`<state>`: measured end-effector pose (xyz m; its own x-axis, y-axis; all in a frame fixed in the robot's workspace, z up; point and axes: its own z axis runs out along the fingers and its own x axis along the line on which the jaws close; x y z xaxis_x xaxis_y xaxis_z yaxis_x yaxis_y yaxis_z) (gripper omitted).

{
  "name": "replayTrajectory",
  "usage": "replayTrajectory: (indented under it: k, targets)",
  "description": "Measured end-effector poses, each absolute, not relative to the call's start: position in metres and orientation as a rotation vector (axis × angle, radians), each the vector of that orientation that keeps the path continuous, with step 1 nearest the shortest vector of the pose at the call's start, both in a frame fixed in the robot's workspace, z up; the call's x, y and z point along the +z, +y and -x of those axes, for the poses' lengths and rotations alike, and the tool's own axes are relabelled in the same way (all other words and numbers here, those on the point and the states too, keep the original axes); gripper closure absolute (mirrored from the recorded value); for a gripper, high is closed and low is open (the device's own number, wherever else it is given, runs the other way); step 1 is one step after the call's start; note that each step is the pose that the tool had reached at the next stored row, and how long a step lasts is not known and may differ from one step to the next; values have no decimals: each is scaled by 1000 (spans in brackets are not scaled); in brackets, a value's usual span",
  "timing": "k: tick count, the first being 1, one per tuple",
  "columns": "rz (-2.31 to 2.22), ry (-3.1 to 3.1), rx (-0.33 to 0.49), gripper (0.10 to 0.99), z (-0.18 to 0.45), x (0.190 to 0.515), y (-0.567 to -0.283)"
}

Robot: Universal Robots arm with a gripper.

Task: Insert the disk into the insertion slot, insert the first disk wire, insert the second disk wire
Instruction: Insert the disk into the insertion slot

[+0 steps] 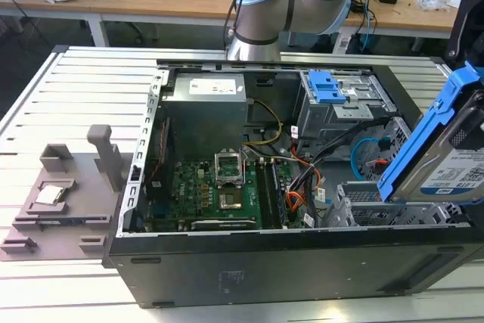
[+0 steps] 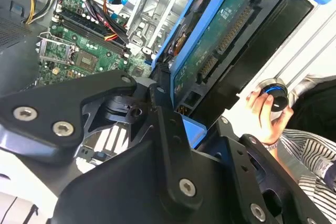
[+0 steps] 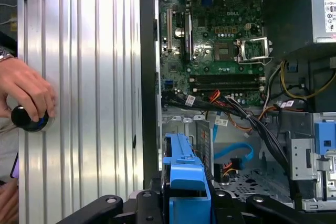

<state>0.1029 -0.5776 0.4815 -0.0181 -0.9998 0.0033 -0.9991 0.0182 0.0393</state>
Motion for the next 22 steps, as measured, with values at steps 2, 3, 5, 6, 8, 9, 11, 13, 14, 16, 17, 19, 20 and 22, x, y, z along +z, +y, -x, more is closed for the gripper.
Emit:
replayTrajectory:
  k: [2, 3, 5, 6, 8, 9, 11, 13, 14, 16, 17, 19, 20, 22]
  targets:
    - [-2180, -2220, -40, 722, -103, 480, -578]
    - [-2180, -2220, -40, 722, -102, 479, -578]
    - [-2180, -2220, -40, 722, -102, 477, -578]
    - [-2180, -2220, -40, 722, -102, 475, -577]
    - [-2180, -2220, -40, 722, -102, 473, -577]
    - [-2180, -2220, -40, 722, -102, 470, -577]
    - [-2180, -2220, -40, 722, -102, 467, -577]
    - [-2180, -2220, -40, 722, -102, 465, -578]
    - [-2180, -2220, -40, 722, -102, 464, -578]
    - [-2180, -2220, -40, 722, -102, 463, -578]
    - [-2180, -2220, -40, 722, -102, 462, -577]
    - [-2180, -2220, -40, 722, -102, 461, -578]
    - [-2180, -2220, -40, 722, -102, 460, -577]
    - [-2180, -2220, -40, 722, -102, 458, -578]
